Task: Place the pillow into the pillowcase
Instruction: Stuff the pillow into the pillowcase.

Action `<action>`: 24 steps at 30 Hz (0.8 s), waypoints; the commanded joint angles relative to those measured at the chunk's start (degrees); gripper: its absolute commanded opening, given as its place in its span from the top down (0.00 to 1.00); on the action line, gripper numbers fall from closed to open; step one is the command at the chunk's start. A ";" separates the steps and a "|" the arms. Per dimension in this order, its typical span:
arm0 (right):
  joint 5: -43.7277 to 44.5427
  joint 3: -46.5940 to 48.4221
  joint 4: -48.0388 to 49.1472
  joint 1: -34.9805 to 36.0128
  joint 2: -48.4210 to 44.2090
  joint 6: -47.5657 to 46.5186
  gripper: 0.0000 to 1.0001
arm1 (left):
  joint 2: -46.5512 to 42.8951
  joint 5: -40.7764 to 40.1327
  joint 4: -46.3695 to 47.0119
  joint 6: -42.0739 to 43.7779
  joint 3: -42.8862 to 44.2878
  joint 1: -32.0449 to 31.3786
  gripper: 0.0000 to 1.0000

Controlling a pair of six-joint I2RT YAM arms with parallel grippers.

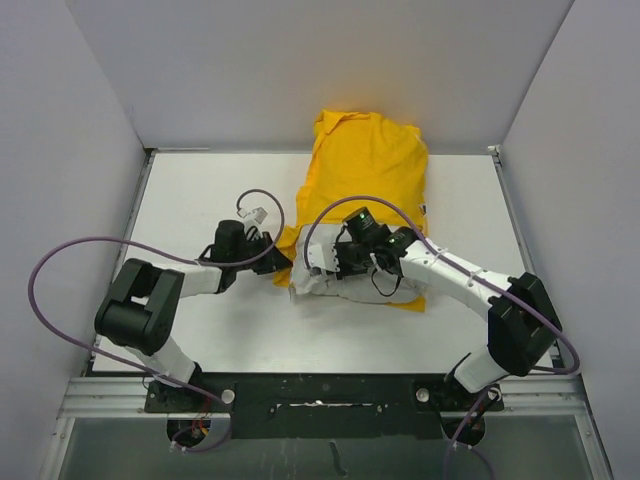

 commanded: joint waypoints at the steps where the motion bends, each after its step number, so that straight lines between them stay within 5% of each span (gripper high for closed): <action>1: 10.46 9.12 5.84 -3.69 -0.14 5.27 1.00 | -1.00 6.73 3.47 -0.94 1.27 -3.23 1.00; 9: 17.83 18.44 12.70 -10.71 0.25 3.09 1.00 | -30.58 11.58 -15.41 -4.21 -1.30 -19.04 1.00; 14: 14.02 11.69 13.99 -11.20 2.16 3.62 1.00 | -46.45 11.22 -21.63 -9.61 -4.47 -20.40 1.00; 22: -7.83 -0.82 10.06 -9.37 5.65 10.68 1.00 | -40.45 13.67 -10.25 -15.60 -17.00 -19.93 1.00; 24: -14.63 -1.45 6.71 -9.41 4.71 9.09 0.98 | -39.22 13.10 -10.64 -15.15 -17.49 -19.96 0.90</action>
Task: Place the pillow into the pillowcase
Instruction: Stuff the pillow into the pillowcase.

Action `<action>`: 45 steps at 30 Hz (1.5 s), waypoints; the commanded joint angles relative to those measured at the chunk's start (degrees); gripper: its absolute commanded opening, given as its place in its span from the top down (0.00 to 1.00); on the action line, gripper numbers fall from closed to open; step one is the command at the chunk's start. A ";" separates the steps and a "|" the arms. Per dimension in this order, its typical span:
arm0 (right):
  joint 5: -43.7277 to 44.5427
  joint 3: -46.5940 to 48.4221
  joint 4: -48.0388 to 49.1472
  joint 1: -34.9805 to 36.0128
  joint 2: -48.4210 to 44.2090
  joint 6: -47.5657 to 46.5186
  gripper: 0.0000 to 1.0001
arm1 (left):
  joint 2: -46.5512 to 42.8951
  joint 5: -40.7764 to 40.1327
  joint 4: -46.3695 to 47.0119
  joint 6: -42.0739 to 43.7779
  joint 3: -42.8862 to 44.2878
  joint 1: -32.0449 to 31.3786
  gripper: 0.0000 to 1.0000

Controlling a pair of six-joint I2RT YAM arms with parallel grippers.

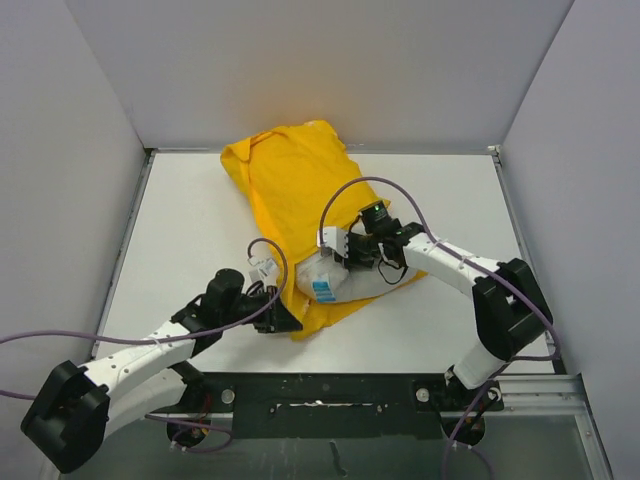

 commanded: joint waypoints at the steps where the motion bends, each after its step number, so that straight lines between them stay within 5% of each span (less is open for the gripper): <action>1: -14.79 -1.75 -4.71 -0.50 -0.64 -0.57 0.93 | 1.48 7.42 4.70 -2.89 -0.05 -1.26 0.82; 6: -33.93 2.14 -21.13 -4.31 -6.81 -9.19 0.36 | -9.87 -4.40 -16.65 6.65 8.63 -1.22 0.46; 11: -56.56 2.04 -30.46 -17.83 -18.28 -13.27 0.00 | -21.50 -14.74 -19.02 12.57 12.00 -1.14 0.11; 14: -62.00 -3.48 -16.51 -27.81 -25.19 2.50 0.02 | -18.04 -14.07 -12.52 14.59 14.42 -1.15 0.09; 17: -58.16 -7.74 -0.65 -36.98 -27.98 21.76 0.02 | -6.89 -11.21 -10.38 17.36 22.03 -2.96 0.10; 20: -46.22 -9.04 4.41 -43.20 -26.84 31.75 0.02 | 4.36 -18.89 -11.68 26.27 31.53 -12.73 0.10; 22: -40.36 -8.34 4.35 -46.92 -24.33 36.74 0.02 | 11.68 -27.70 -13.01 39.44 38.16 -22.27 0.09; 24: -37.25 -6.49 1.55 -50.27 -20.23 39.19 0.02 | 19.59 -33.00 -14.18 50.81 44.53 -31.23 0.07; 27: -35.80 -4.21 -2.15 -52.91 -16.18 39.80 0.01 | 30.56 -35.41 -13.99 67.64 51.94 -36.38 0.04; 33: -34.64 -5.13 -1.25 -53.91 -15.15 40.44 0.01 | 48.12 -40.35 -11.65 91.58 60.75 -36.47 0.02; 39: -34.33 -5.48 -1.20 -54.14 -14.81 40.03 0.02 | 61.10 -45.55 -11.45 100.86 68.17 -32.96 0.02; 45: -34.65 -5.66 -1.18 -54.06 -14.07 39.53 0.01 | 67.26 -59.65 -2.26 102.56 68.49 -29.51 0.04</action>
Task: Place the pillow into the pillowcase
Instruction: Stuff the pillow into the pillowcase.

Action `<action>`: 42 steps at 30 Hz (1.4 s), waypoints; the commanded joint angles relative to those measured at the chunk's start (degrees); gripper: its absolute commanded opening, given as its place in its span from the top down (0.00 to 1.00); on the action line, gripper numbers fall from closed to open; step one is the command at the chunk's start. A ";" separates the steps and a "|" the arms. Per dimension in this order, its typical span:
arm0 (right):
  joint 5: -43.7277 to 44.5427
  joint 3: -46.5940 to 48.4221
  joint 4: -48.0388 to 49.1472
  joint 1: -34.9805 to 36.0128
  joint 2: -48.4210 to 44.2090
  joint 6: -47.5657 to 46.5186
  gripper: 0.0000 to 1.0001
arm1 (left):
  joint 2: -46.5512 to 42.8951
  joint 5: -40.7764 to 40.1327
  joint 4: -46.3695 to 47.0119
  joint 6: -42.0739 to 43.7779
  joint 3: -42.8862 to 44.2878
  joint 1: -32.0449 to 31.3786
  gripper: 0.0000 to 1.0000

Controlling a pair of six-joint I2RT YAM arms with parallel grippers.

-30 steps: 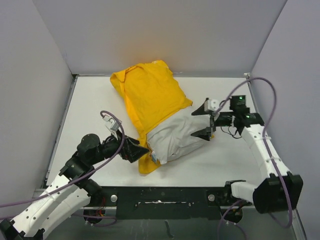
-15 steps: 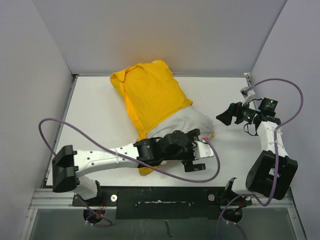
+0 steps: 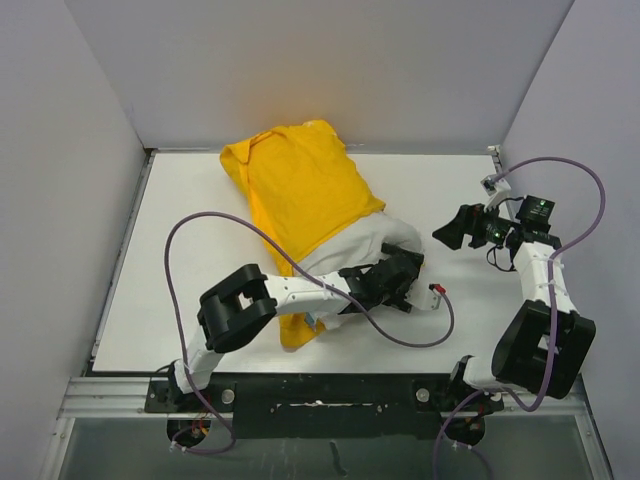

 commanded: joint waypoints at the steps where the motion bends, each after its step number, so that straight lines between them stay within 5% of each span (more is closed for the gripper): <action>1: -0.59 1.38 1.34 -0.14 -0.36 0.17 0.01 | 1.05 -11.03 7.40 2.27 2.57 2.74 0.09; 2: -0.64 1.40 1.25 0.08 -0.20 0.06 0.01 | -0.15 -10.53 6.77 0.64 2.43 3.28 0.18; 3: -0.69 1.44 1.14 0.33 0.05 -0.09 0.01 | -1.64 -9.75 6.02 -0.87 2.17 3.88 0.41; 4: -0.69 1.44 1.06 0.67 0.27 -0.18 0.01 | -3.20 -9.60 6.41 -2.30 1.46 4.43 0.82; 5: -0.69 1.45 1.02 0.99 0.57 -0.27 0.01 | -5.60 -10.18 9.08 -3.18 0.21 4.98 1.00; 12: -1.77 -0.35 3.54 4.35 2.85 1.08 0.01 | -21.47 1.52 7.96 -13.80 -3.86 9.08 1.00; 19: -5.36 -4.81 15.84 9.32 10.66 10.55 0.02 | -31.88 7.49 8.10 -17.54 -7.01 11.45 1.00; 36: 0.98 12.93 27.79 23.37 29.95 14.18 0.02 | -40.39 16.71 5.88 -25.51 -9.92 16.13 1.00; 42: -3.91 20.13 25.74 26.91 37.82 12.74 0.02 | -42.31 18.32 5.71 -27.96 -11.25 17.72 1.00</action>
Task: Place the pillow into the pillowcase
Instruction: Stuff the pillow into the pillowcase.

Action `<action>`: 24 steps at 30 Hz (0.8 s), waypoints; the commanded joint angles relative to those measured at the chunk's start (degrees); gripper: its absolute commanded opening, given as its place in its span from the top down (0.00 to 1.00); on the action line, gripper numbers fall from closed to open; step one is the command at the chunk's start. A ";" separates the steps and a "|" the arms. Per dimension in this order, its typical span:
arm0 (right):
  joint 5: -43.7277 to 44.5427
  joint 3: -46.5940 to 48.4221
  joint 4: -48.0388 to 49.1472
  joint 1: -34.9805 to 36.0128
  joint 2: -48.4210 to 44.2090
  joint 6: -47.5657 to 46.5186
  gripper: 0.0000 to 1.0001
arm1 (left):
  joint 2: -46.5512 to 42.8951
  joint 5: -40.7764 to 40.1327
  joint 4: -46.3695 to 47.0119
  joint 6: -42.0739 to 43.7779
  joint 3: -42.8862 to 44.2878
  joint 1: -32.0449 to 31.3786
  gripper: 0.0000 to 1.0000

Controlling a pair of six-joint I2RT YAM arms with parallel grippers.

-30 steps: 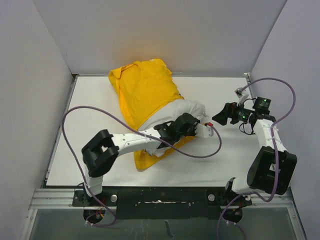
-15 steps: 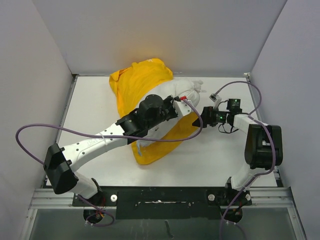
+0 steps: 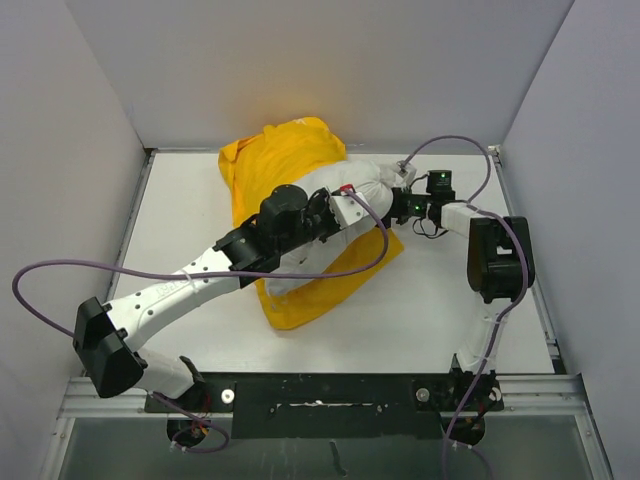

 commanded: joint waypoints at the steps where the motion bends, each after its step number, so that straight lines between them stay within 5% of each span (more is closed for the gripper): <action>1: -6.12 4.12 2.14 2.94 2.97 1.06 0.00 | -5.50 2.21 5.05 -2.91 -0.26 1.42 1.00; 2: -8.28 4.43 2.87 3.45 3.45 2.67 0.06 | -5.64 2.54 5.23 -3.25 -0.69 1.63 1.00; 6: -18.24 4.28 -0.04 3.74 0.29 7.45 0.79 | -6.27 5.78 8.86 -4.22 -4.67 3.67 1.00; 8: -25.04 0.63 -0.18 2.85 -5.21 8.45 1.00 | -6.28 9.89 13.29 -5.43 -8.26 6.19 1.00; 12: -34.91 -9.11 -8.93 2.79 -19.45 3.75 1.00 | -5.48 13.24 28.36 -1.39 -20.80 8.21 1.00; 15: -37.99 -10.06 -39.50 4.04 -28.46 -22.10 1.00 | -3.14 13.59 35.74 2.44 -26.40 8.30 1.00; 18: -37.27 -12.00 -56.08 3.84 -35.79 -41.28 1.00 | -0.20 12.34 39.82 5.06 -28.66 8.34 1.00; 24: -29.05 -15.51 -57.14 6.63 -47.94 -47.18 1.00 | 7.14 9.45 43.53 5.93 -30.59 8.18 1.00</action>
